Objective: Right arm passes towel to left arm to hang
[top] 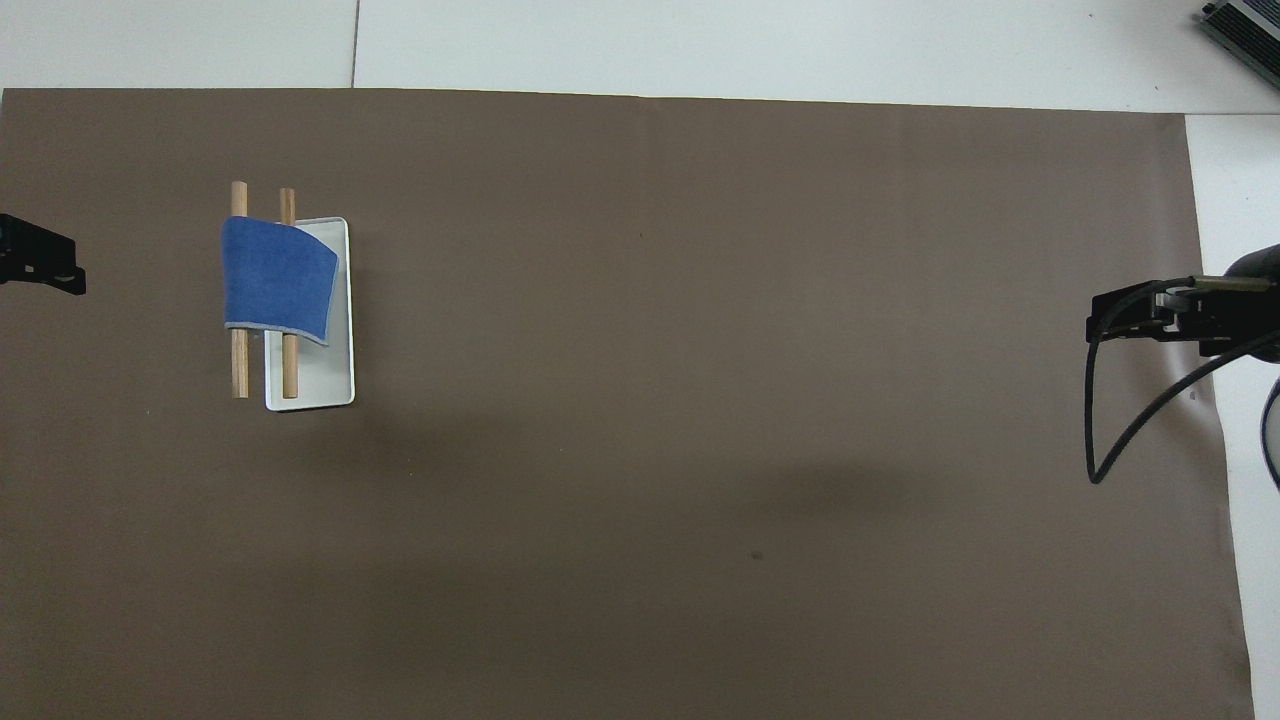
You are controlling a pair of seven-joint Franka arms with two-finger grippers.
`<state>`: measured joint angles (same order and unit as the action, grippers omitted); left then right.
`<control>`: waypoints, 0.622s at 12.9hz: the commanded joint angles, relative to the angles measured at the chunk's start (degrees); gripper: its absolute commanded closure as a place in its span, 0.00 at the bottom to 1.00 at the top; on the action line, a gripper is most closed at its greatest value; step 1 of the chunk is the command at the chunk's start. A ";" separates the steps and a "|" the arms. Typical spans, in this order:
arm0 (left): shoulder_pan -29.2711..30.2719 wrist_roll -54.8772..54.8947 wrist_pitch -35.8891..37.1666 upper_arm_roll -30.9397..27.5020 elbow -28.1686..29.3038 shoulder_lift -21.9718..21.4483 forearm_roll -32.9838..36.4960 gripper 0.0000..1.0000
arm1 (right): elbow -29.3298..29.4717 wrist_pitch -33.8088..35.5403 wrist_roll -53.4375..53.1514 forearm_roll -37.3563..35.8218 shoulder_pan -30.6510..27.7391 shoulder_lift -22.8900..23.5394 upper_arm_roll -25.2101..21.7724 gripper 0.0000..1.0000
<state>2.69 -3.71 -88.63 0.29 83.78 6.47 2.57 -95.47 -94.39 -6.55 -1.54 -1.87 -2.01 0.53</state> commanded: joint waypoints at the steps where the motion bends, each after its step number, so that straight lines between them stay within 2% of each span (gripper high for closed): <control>1: -0.05 0.81 2.50 -0.11 0.24 -1.37 0.25 0.00 | -0.51 0.78 1.28 0.58 -0.94 -0.54 0.52 0.00; 4: -0.40 0.81 3.91 -0.12 2.87 -3.74 0.25 0.00 | -0.51 0.78 1.28 0.58 -0.94 -0.54 0.52 0.00; 8: -0.58 1.07 3.11 -0.11 4.81 -4.63 0.25 0.00 | -0.51 0.78 1.28 0.58 -0.94 -0.54 0.52 0.00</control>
<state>2.51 -3.41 -85.17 0.54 86.16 3.73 2.56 -95.47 -94.39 -6.55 -1.54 -1.87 -2.01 0.53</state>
